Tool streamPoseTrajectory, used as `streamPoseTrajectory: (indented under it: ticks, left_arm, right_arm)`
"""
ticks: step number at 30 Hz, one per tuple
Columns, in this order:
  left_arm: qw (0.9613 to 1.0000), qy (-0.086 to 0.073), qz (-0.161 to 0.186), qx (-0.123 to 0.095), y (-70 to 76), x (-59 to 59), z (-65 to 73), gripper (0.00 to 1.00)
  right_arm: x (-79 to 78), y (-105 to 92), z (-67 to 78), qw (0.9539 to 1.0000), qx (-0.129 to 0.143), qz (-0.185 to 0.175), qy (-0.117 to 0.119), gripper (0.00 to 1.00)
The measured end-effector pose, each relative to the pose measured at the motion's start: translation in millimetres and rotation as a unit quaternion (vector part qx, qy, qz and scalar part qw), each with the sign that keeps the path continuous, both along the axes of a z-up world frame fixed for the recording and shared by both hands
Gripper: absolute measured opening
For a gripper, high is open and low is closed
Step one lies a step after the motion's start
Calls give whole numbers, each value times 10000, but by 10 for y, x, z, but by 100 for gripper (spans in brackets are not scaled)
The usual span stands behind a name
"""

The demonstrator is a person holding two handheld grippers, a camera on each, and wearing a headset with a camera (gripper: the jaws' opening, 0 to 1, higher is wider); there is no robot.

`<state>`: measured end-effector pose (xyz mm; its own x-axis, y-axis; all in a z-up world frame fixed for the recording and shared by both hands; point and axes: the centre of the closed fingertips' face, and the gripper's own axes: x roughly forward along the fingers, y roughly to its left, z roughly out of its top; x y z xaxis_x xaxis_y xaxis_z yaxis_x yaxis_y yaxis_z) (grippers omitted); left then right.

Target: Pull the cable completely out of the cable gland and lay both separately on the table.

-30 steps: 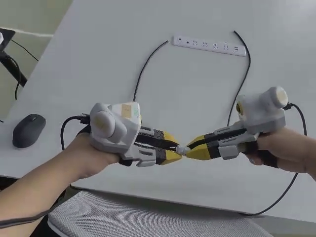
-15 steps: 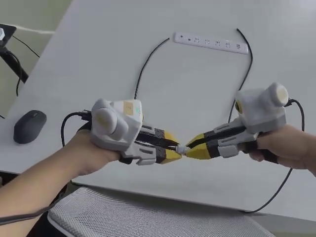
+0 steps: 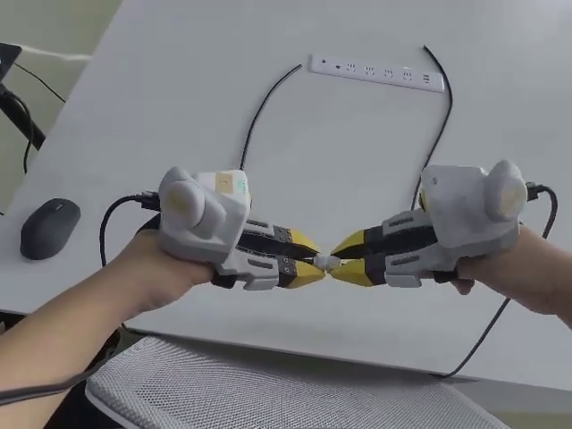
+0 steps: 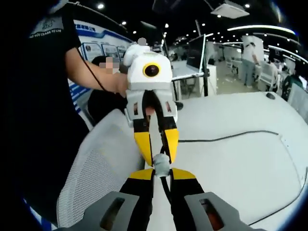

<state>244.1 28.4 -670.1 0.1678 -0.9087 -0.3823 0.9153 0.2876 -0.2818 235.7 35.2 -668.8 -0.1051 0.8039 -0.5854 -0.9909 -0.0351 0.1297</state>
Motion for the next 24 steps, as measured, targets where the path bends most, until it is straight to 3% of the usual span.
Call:
streamPoseTrajectory:
  ticks: [3,8,12,16,19,21,23,24]
  left_arm:
    - [10000,73,15,-19,-10,-20,-2,15]
    - [9997,201,58,-105,-14,-28,10,15]
    - [9997,237,47,-105,-16,-29,5,15]
    - [9997,225,39,-94,-17,-19,6,15]
    - [9997,214,4,-84,-16,-20,-1,15]
    - [9998,187,-43,-70,-15,-27,-7,15]
    - [9999,130,-51,-63,-13,-24,-4,15]
    - [9999,128,-58,-59,-11,-26,-4,15]
  right_arm:
    - [22,-22,-22,9990,-87,33,-428,7]
    - [13,-19,-26,9960,-130,15,-886,7]
    - [16,-23,-40,9945,-155,-20,-1033,7]
    - [45,-26,-42,9945,-146,-64,-1032,8]
    - [51,-27,-52,9958,-138,-99,-902,8]
    - [42,-29,-63,9974,-143,-155,-687,8]
    - [57,-31,-61,9977,-131,-182,-643,8]
    - [47,-29,-48,9986,-68,-230,-473,9]
